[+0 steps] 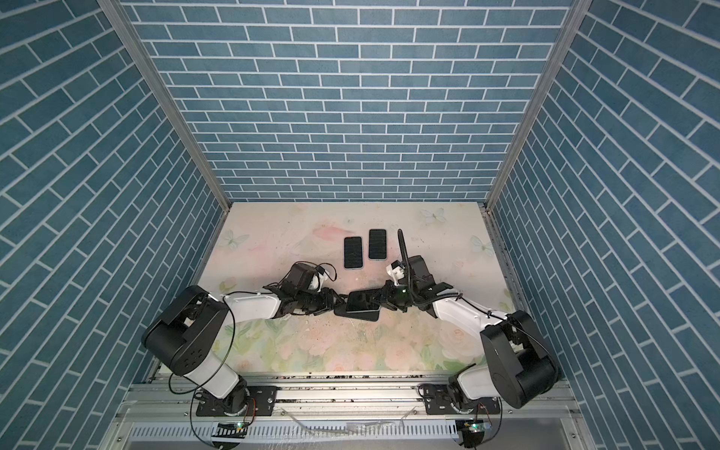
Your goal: Put the phone into the phone case
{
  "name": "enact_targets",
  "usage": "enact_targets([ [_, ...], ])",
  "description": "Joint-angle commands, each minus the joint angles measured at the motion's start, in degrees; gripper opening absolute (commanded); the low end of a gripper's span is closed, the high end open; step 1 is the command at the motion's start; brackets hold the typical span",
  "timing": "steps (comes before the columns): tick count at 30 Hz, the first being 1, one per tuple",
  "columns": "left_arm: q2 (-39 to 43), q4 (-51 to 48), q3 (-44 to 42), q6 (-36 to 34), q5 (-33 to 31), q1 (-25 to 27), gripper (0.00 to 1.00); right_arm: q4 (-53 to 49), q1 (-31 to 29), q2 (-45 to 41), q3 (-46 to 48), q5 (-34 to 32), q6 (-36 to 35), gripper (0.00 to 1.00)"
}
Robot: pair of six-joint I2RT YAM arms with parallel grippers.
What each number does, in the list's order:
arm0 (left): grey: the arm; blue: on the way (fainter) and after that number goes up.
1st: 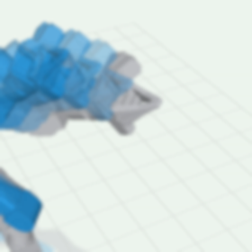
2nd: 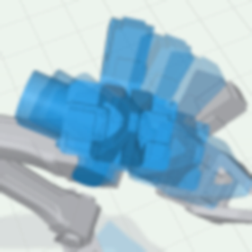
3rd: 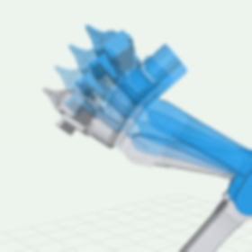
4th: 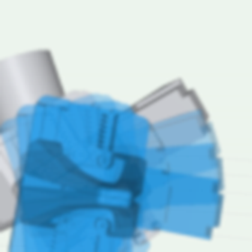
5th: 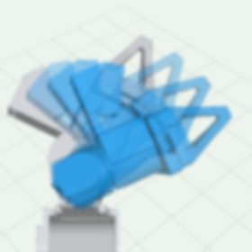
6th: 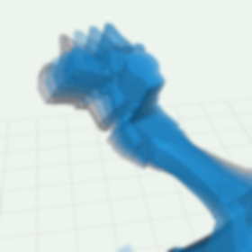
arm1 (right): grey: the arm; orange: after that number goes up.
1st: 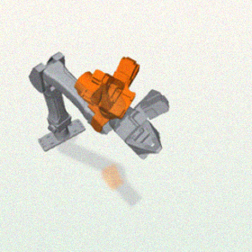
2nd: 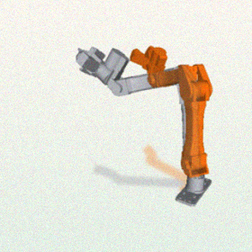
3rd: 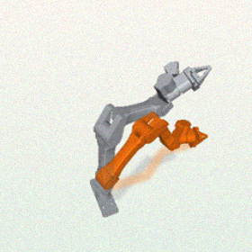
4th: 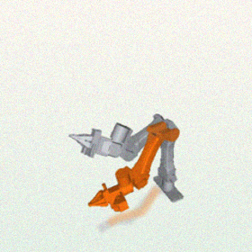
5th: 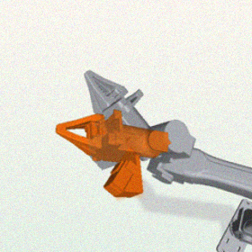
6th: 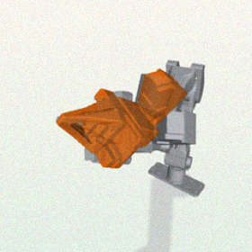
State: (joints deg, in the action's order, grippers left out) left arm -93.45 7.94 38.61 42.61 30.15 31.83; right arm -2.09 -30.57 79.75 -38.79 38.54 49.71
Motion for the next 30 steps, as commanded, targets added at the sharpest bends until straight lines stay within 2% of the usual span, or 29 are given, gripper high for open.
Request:
enact_targets([
  [1, -0.71, -0.08, -0.46, -0.05, 0.69, -0.37, 0.5, 2.44, -0.52, -0.12, 0.48, 1.54, 1.44, 0.0],
  [30, -1.09, 0.28, -0.26, 0.21, 2.63, -0.37, 0.5, 6.93, -2.43, 4.35, 1.92, 0.26, 3.63, 0.0],
])
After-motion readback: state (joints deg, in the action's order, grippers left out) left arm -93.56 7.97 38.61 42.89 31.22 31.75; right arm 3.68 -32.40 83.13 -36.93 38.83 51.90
